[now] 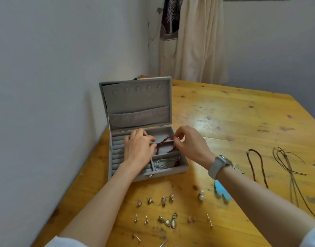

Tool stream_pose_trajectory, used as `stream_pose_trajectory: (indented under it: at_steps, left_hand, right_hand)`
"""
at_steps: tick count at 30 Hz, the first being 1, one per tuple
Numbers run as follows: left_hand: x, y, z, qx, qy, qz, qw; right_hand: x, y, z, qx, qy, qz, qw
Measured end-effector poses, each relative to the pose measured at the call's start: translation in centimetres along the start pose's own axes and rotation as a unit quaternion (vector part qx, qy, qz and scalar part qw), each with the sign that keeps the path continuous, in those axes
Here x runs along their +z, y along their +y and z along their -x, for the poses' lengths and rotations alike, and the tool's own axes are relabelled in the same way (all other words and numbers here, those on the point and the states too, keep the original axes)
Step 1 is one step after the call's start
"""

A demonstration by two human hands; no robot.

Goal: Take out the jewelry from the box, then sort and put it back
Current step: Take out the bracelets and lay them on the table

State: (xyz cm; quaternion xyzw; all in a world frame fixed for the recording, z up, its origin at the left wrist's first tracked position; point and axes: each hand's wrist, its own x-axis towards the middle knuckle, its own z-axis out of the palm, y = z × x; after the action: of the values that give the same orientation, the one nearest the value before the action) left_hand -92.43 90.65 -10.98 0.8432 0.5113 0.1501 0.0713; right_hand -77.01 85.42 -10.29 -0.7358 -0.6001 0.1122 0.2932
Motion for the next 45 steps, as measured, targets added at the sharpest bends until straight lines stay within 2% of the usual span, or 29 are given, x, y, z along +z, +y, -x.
stream_pose_trajectory:
  at_steps: [2, 5, 8, 11, 16, 19, 23, 26, 31, 34, 36, 38, 39, 43, 45]
  left_hand:
    - [0.1, 0.2, -0.6, 0.002, -0.007, -0.011, 1.0]
    - [0.2, 0.3, -1.1, -0.015, -0.006, -0.018, 1.0]
    - [0.4, 0.6, -1.5, -0.042, -0.012, -0.02, 0.999]
    - [0.6, 0.7, -1.8, -0.037, -0.013, -0.035, 0.999]
    - [0.6, 0.9, -1.8, -0.058, -0.019, -0.02, 0.998]
    - [0.5, 0.7, -1.3, -0.062, -0.017, 0.019, 0.998]
    - [-0.6, 1.6, 1.6, -0.055, 0.056, 0.15, 0.985]
    - [-1.9, 4.5, 5.7, -0.025, 0.035, 0.276, 0.96]
    - [-2.4, 10.3, 13.1, 0.005, -0.132, 0.469, 0.873]
    - [-2.1, 13.1, 17.0, -0.024, -0.21, 0.564, 0.798]
    - [-1.7, 14.8, 19.2, -0.055, -0.219, 0.59, 0.775]
    - [-0.9, 16.5, 21.0, -0.072, -0.216, 0.58, 0.782]
    - [-0.4, 17.4, 21.7, -0.068, -0.211, 0.562, 0.797]
    - [2.0, 21.3, 23.8, 0.044, -0.167, 0.386, 0.906]
    - [3.0, 23.0, 24.2, 0.106, -0.14, 0.291, 0.941]
  right_hand:
    - [-0.9, 0.5, 0.2, 0.015, 0.031, -0.098, 0.995]
    - [-2.1, 1.1, 0.6, 0.023, 0.076, -0.178, 0.981]
    - [-2.7, 1.7, 1.0, 0.018, 0.103, -0.202, 0.974]
    - [-2.9, 2.2, 1.3, 0.024, 0.114, -0.213, 0.97]
    - [-3.4, 2.3, 2.3, 0.026, 0.106, -0.239, 0.965]
    - [-4.7, 2.1, 3.4, 0.013, 0.089, -0.249, 0.964]
    - [-7.7, 2.4, 6.2, 0.013, 0.087, -0.265, 0.96]
    - [-9.6, 2.5, 9.5, 0.019, 0.067, -0.247, 0.966]
    - [-11.3, 1.7, 16.2, 0.022, -0.022, -0.266, 0.963]
    - [-11.7, 2.4, 20.6, 0.052, -0.012, -0.312, 0.949]
    - [-11.9, 3.6, 23.4, 0.084, 0.014, -0.319, 0.944]
    - [-12.0, 5.2, 26.1, 0.12, 0.044, -0.302, 0.945]
    - [-12.1, 6.2, 27.2, 0.137, 0.059, -0.28, 0.948]
    - [-12.4, 9.8, 31.1, 0.2, 0.092, -0.171, 0.96]
    - [-12.7, 11.4, 32.3, 0.219, 0.105, -0.111, 0.964]
